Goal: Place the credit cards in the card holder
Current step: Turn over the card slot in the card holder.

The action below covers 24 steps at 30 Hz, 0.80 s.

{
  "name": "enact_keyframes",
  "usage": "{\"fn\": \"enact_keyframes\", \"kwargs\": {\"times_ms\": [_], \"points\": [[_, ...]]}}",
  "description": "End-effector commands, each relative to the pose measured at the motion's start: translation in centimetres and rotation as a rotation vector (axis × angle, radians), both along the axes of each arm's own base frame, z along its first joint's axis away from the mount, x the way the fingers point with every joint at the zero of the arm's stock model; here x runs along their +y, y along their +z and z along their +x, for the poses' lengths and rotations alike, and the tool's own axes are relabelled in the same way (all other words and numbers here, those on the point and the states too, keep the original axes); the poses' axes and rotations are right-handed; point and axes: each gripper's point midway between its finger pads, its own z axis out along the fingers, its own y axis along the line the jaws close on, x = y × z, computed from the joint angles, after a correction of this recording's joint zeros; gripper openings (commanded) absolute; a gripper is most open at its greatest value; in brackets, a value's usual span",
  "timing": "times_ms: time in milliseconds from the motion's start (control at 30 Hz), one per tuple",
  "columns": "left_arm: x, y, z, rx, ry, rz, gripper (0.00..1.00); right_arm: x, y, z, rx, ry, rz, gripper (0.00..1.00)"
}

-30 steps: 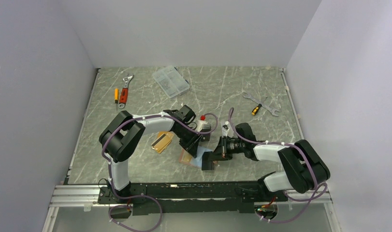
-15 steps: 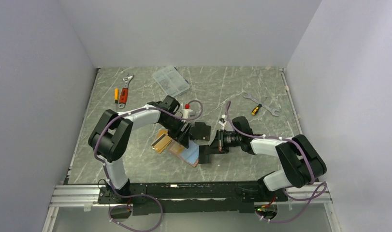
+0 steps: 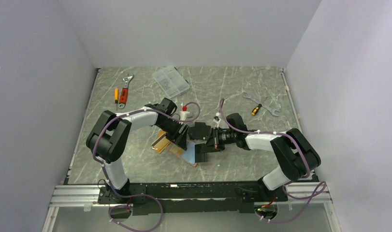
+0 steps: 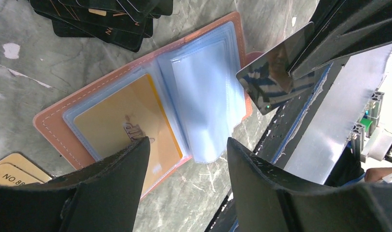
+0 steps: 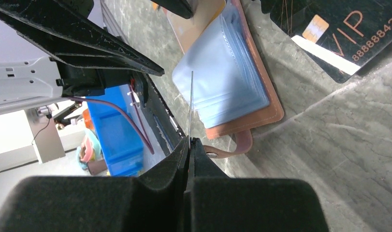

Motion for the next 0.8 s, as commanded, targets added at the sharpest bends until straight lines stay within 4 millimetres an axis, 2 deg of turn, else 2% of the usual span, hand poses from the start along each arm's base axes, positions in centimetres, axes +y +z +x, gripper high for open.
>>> {"fn": "enact_keyframes", "kwargs": {"times_ms": [0,100,300,533,767], "points": [[0.5,-1.0,0.0,-0.081,-0.036,0.072,0.66,-0.3,0.1,-1.0,-0.009,0.023,0.0,0.0],[0.3,-1.6,-0.2,-0.08,-0.051,0.111,0.64,-0.6,-0.8,-2.5,0.032,0.045,-0.002,0.0],[0.4,-2.5,-0.1,-0.075,-0.049,0.148,0.56,-0.4,-2.2,-3.7,0.083,0.084,-0.026,0.0],[0.2,-2.8,-0.4,-0.053,-0.056,0.149,0.49,-0.4,-2.7,-4.0,0.096,0.096,-0.027,0.0],[-0.2,-2.5,-0.5,-0.047,-0.063,0.126,0.48,-0.3,-3.1,-3.9,0.106,0.095,-0.028,0.0]]}}
